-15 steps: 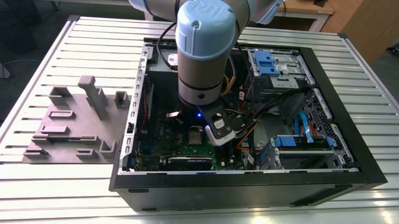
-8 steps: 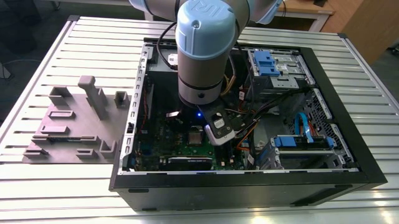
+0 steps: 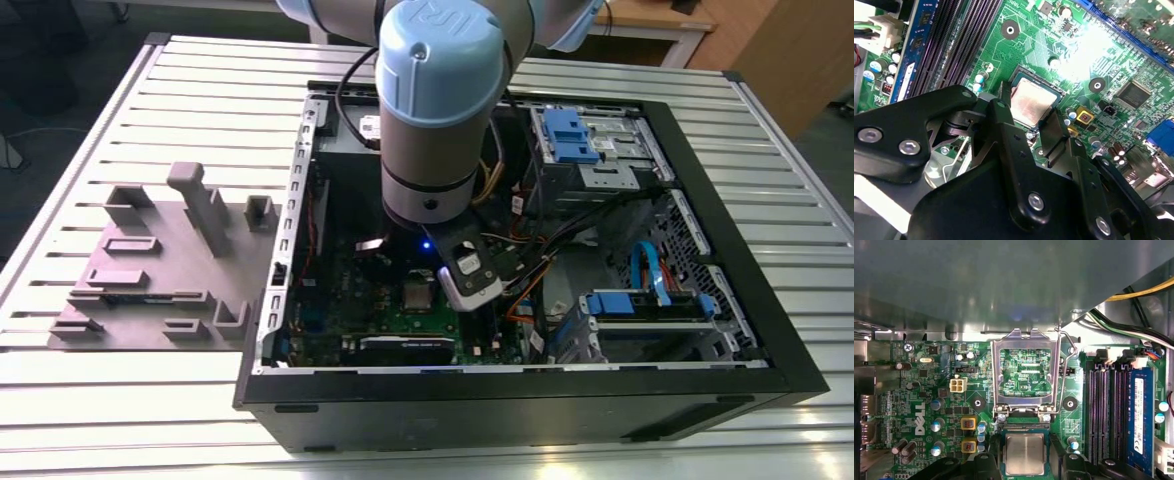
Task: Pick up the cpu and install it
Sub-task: 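Place the cpu into insertion slot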
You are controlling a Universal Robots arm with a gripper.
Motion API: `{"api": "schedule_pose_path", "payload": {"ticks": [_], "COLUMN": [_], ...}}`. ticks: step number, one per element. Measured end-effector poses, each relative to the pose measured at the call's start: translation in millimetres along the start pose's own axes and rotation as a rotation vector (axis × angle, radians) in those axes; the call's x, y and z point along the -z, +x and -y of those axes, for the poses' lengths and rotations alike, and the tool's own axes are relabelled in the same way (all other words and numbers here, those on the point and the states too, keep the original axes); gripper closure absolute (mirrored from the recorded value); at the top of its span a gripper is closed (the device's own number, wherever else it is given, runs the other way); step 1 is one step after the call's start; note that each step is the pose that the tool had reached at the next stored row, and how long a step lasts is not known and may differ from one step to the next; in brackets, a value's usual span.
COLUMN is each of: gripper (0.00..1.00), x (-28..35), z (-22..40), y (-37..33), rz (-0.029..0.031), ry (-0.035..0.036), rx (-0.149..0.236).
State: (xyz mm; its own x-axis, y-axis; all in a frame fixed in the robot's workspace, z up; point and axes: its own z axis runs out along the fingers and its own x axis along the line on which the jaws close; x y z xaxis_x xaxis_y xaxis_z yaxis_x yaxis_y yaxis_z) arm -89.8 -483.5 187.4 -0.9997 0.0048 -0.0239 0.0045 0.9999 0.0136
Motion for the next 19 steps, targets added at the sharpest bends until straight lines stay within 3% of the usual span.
{"api": "schedule_pose_path", "payload": {"ticks": [14,18,19], "gripper": [0.53,0.47,0.41], "x": [-2.4,-3.1,-3.1], "z": [-0.1,-0.2,-0.2], "y": [0.1,-0.2,0.1], "rz": [0.0001,0.0005,0.0002], "ry": [-0.0003,-0.0015,-0.0016], "rx": [0.000,0.000,0.000]}}
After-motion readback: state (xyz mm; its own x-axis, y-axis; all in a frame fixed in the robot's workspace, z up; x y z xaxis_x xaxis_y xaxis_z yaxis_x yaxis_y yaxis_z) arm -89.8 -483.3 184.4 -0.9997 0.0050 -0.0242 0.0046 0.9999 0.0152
